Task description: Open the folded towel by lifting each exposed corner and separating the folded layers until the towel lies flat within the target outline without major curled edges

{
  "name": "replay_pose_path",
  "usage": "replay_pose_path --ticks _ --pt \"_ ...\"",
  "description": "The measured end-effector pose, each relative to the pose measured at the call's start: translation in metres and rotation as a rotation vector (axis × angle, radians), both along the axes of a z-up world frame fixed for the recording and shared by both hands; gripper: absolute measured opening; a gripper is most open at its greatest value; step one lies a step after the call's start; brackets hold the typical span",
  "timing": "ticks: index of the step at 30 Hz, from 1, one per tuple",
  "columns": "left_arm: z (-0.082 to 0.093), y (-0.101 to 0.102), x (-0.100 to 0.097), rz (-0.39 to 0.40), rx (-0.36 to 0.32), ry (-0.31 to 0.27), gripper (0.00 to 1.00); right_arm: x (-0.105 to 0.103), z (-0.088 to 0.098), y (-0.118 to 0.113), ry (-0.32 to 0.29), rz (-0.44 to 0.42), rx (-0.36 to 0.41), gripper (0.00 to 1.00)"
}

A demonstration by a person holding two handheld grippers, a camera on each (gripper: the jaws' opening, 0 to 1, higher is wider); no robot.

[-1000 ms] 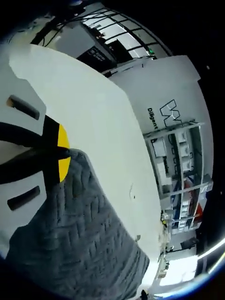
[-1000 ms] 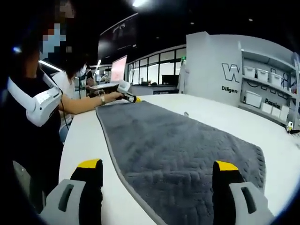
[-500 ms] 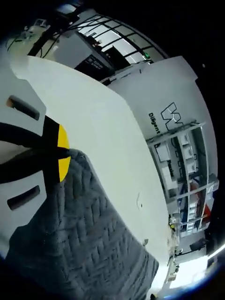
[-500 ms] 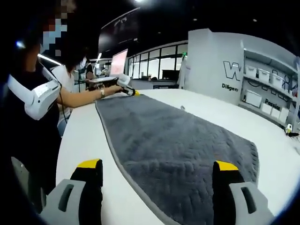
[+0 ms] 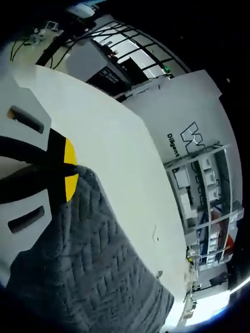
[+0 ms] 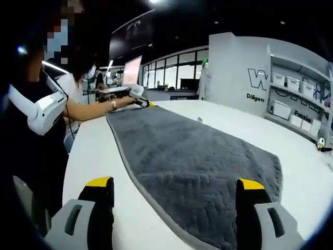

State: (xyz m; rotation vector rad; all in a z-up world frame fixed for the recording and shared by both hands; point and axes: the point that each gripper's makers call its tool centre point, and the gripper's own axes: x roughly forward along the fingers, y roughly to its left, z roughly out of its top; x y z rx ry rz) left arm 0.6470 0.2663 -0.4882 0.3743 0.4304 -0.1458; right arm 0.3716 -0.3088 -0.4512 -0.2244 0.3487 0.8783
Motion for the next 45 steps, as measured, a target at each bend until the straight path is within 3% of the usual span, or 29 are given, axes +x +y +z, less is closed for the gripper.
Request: replay_pose_path --ticks 7,14,17,19,22,25,27,29,30,32,34,45 --pt "0.001 -0.001 -0.001 0.008 -0.008 0.0 0.07 0.0 0.0 0.002 0.0 0.002 0.006 0.99" --pt "0.016 -0.01 -0.004 -0.019 -0.09 -0.062 0.27 -0.001 0.0 0.005 0.005 0.009 0.011 0.99" --pt "0.034 -0.017 -0.007 -0.029 -0.096 -0.105 0.32 0.0 0.001 0.003 0.003 0.006 0.013 0.99" --pt "0.042 -0.028 -0.011 -0.063 -0.134 -0.119 0.35 -0.001 0.002 0.004 0.001 0.009 0.012 0.99" --pt "0.054 -0.053 -0.021 -0.143 -0.243 -0.146 0.45 -0.001 0.002 0.005 0.0 0.011 0.009 0.99" --pt "0.055 -0.07 -0.032 -0.193 -0.314 -0.119 0.59 -0.002 0.001 0.005 0.001 0.012 0.008 0.99" --pt "0.056 -0.075 -0.037 -0.202 -0.302 -0.116 0.67 -0.002 0.0 0.005 0.002 0.013 0.006 0.99" --pt "0.046 -0.088 -0.048 -0.265 -0.235 -0.056 0.78 -0.002 0.0 0.005 0.003 0.014 0.008 0.99" --pt "0.04 -0.094 -0.055 -0.275 -0.235 -0.014 0.83 -0.001 0.0 0.005 0.003 0.014 0.009 0.99" --pt "0.043 -0.106 -0.06 -0.328 -0.262 -0.037 0.92 -0.001 0.0 0.006 0.002 0.014 0.013 0.99" --pt "0.041 -0.115 -0.068 -0.352 -0.309 -0.002 0.98 0.0 -0.003 0.008 0.016 0.016 0.015 0.99" --pt "0.051 -0.147 -0.111 -0.461 -0.328 0.053 0.99 0.001 0.003 0.006 0.008 0.011 0.001 0.99"
